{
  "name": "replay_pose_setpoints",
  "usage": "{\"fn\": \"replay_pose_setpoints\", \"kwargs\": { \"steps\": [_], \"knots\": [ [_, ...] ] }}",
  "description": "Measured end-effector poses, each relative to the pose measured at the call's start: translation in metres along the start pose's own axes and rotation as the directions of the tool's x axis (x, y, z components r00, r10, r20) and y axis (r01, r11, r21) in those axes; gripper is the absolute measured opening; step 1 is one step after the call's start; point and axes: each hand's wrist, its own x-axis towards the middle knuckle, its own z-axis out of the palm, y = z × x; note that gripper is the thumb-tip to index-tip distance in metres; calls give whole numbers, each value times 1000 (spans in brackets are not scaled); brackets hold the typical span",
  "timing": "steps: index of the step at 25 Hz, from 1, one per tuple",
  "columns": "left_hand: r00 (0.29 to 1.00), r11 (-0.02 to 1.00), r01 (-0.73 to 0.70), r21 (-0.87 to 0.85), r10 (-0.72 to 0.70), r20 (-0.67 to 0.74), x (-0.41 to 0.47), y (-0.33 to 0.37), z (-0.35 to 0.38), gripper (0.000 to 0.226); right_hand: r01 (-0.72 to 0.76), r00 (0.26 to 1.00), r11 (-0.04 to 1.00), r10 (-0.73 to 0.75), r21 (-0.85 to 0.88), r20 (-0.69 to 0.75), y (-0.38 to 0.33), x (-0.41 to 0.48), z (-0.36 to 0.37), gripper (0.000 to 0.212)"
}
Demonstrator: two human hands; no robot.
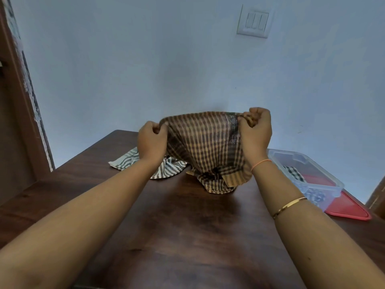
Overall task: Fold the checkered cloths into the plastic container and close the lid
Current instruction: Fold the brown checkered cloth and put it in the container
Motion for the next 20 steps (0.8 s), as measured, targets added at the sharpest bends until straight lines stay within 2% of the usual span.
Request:
{"fn": "replay_pose_setpoints", "kwargs": {
  "steps": [2,4,5,6,8,10,12,14,18,20],
  "knots": [
    [999,987,35,156,-33,-19,4,3,-2,17,47,998,999,-45,-29,52,-5,1,1,21],
    [988,938,65,342,-108,108,-2,10,-1,40,91,987,991,-76,-100,142,-7,-5,5,18],
    [975,939,18,344,-93,202,-8,15,2,52,124,974,982,-92,-142,208,-6,-9,8,18],
    [954,954,-69,292,-23,300,-14,20,6,60,158,953,972,-104,-173,283,-6,-13,11,17],
    [861,952,-280,121,193,471,-28,31,13,69,178,894,968,-84,-178,439,-7,-22,17,13],
    [756,889,-455,38,364,545,-38,38,14,67,149,827,974,-29,-169,561,-8,-27,21,11],
    [719,830,-555,50,449,531,-38,42,12,61,122,786,980,1,-157,618,-8,-28,22,13],
    [723,812,-578,84,463,512,-36,42,10,55,83,766,988,22,-133,643,-8,-26,19,18],
    [767,819,-569,77,495,408,-31,37,5,23,80,739,981,61,-178,671,-4,-27,12,28],
    [813,852,-521,41,481,328,-30,39,3,14,80,702,976,90,-205,706,0,-30,12,29]
  ]
}}
